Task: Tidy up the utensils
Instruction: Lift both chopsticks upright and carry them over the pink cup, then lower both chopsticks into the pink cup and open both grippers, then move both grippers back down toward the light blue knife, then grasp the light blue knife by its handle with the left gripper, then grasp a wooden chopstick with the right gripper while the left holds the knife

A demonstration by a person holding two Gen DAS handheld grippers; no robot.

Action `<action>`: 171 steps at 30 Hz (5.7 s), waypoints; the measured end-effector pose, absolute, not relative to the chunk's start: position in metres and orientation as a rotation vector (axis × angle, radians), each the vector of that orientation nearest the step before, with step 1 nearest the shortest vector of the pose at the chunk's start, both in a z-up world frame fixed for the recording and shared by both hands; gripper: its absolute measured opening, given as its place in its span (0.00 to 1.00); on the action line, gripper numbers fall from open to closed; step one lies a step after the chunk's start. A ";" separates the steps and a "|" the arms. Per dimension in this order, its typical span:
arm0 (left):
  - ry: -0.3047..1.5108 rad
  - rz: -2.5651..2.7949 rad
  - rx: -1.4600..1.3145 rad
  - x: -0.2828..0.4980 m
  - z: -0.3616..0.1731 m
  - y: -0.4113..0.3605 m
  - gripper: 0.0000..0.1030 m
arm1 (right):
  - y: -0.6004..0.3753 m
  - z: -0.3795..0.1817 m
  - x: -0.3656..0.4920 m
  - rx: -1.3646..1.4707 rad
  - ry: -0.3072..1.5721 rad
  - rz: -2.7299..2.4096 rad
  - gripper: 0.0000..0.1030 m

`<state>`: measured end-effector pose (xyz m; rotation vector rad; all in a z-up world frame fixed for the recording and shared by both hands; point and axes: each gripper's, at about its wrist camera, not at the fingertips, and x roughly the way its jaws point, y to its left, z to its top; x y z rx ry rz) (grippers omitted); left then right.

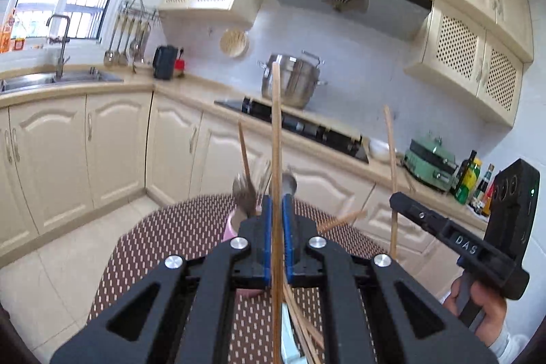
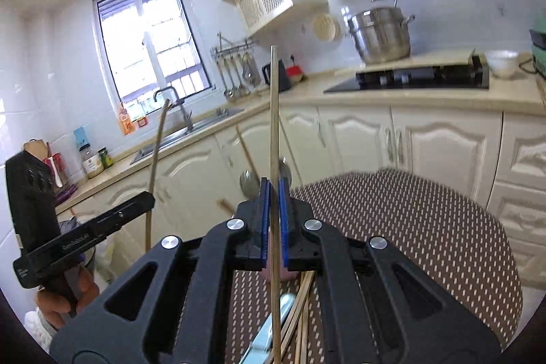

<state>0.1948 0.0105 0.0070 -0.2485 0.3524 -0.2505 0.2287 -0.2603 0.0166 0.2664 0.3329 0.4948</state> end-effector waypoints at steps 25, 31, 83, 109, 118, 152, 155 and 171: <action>0.092 -0.233 -0.264 0.298 0.001 -0.001 0.06 | -0.230 0.024 0.321 0.341 0.078 0.587 0.06; 0.102 -0.219 -0.269 0.312 -0.013 0.000 0.06 | -0.226 0.016 0.328 0.358 0.074 0.620 0.06; 0.407 -0.186 -0.141 0.205 -0.002 0.006 0.59 | -0.251 0.026 0.232 0.244 0.220 0.483 0.44; 1.120 -0.174 0.007 0.233 -0.138 -0.055 0.59 | -0.290 -0.102 0.199 0.190 0.770 0.359 0.54; 1.138 -0.156 0.038 0.252 -0.149 -0.072 0.59 | -0.293 -0.119 0.205 0.213 0.800 0.362 0.54; 1.116 -0.162 0.019 0.232 -0.151 -0.022 0.21 | -0.219 -0.123 0.262 -0.035 1.117 0.429 0.34; 1.135 -0.151 0.041 0.238 -0.151 -0.017 0.22 | -0.210 -0.123 0.267 -0.065 1.144 0.420 0.34; 1.150 -0.131 0.051 0.257 -0.154 -0.028 0.21 | -0.150 -0.117 0.311 -0.226 1.252 0.378 0.33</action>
